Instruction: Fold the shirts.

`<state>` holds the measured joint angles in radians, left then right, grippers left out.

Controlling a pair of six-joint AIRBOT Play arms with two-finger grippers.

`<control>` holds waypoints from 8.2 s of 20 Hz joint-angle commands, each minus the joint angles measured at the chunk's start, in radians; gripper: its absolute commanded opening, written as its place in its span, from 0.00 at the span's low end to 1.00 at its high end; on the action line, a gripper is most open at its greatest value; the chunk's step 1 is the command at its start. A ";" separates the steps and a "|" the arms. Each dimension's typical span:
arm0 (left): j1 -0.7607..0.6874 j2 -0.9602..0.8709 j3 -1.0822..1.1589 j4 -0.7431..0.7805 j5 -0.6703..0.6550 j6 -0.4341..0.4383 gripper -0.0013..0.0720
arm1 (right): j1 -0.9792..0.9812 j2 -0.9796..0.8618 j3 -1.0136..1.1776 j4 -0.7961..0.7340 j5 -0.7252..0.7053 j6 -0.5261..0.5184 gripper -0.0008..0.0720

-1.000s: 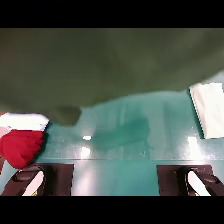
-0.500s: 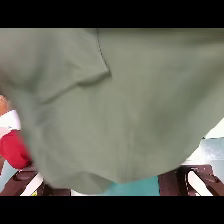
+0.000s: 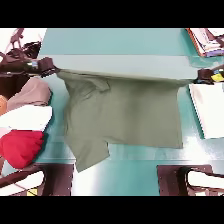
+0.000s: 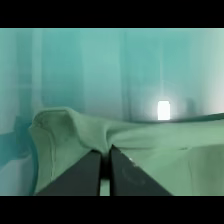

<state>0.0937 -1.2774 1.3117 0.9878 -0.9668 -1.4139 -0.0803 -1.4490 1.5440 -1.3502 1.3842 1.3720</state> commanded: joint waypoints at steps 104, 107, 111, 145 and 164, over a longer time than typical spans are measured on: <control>-0.190 -0.036 -0.223 0.046 0.074 -0.026 0.06 | 0.012 -0.042 -0.203 0.079 -0.051 0.027 0.04; -0.187 -0.058 -0.182 0.048 0.124 -0.026 0.25 | -0.029 -0.153 -0.073 0.188 -0.053 0.025 0.05; -0.187 -0.056 -0.125 0.050 0.082 -0.026 0.71 | -0.105 -0.242 0.055 0.307 -0.008 0.003 0.72; -0.673 -0.675 0.497 -0.127 -0.044 -0.055 0.06 | 0.041 -0.004 0.094 0.443 0.140 -0.048 0.03; -0.544 -0.541 0.518 0.211 -0.163 -0.127 0.06 | 0.488 -0.025 0.332 0.444 0.010 -0.005 0.04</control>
<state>-0.5182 -1.9049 1.8275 1.0283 -1.0454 -1.5257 0.3580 -1.4609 1.8729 -0.9070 1.4235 1.3727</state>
